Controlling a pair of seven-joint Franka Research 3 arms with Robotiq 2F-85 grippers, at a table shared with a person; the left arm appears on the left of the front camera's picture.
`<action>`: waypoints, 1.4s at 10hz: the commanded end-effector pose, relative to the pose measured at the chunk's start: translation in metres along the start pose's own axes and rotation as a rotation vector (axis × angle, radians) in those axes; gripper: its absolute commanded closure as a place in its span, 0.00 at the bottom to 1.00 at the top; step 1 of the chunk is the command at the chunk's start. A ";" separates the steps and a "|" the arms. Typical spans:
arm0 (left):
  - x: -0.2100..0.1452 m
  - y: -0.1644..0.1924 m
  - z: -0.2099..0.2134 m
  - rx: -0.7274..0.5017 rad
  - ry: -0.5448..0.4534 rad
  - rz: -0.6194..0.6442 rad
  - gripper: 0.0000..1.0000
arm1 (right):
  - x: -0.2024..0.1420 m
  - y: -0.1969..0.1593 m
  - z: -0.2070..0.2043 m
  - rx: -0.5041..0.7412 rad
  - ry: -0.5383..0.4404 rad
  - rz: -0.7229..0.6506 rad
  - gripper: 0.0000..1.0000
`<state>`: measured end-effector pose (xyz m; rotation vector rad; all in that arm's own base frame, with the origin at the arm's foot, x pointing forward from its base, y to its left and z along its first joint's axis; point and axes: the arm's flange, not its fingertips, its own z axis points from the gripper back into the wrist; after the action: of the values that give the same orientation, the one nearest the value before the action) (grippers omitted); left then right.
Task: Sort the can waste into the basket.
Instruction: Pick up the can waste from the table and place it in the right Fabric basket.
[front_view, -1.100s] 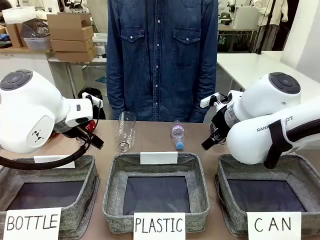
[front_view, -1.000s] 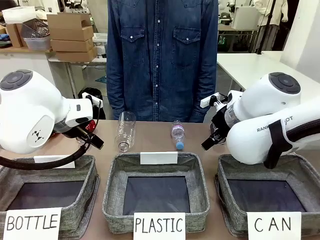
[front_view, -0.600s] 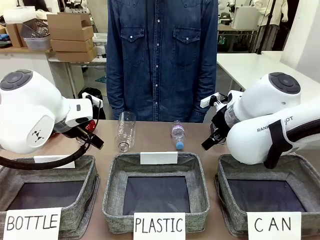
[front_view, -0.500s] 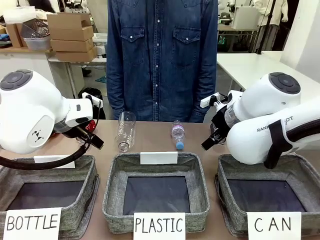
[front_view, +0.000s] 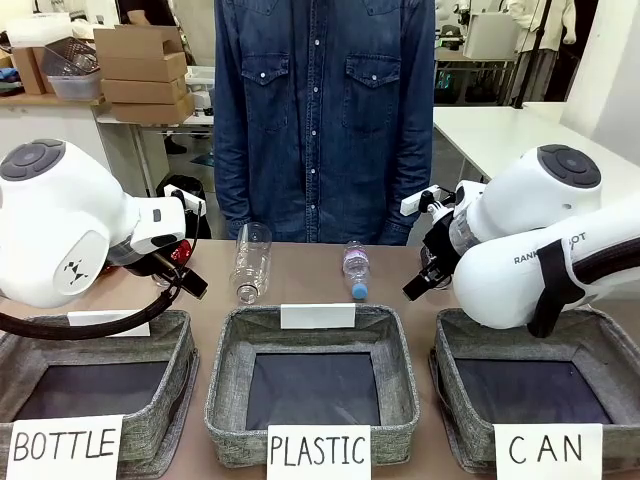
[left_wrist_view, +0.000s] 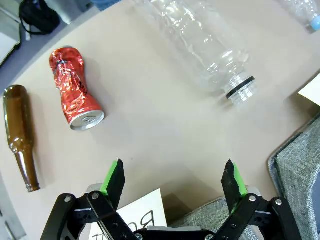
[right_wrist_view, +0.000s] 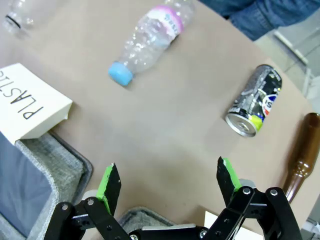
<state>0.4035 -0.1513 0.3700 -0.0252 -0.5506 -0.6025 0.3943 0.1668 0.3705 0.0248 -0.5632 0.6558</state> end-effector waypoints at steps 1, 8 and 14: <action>0.000 0.000 0.000 0.000 0.000 0.000 0.00 | 0.000 0.000 0.000 0.000 0.000 0.000 0.00; 0.031 -0.016 0.120 0.074 -0.091 -0.067 0.00 | 0.018 -0.004 0.173 -0.135 -0.095 -0.189 0.00; -0.061 0.077 0.172 -0.553 -0.363 0.218 0.00 | -0.058 -0.080 0.221 0.747 -0.221 -0.829 0.00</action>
<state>0.3487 -0.0705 0.5281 -0.6084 -0.7037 -0.6224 0.3129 0.0577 0.5441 0.5688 -0.5494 0.2443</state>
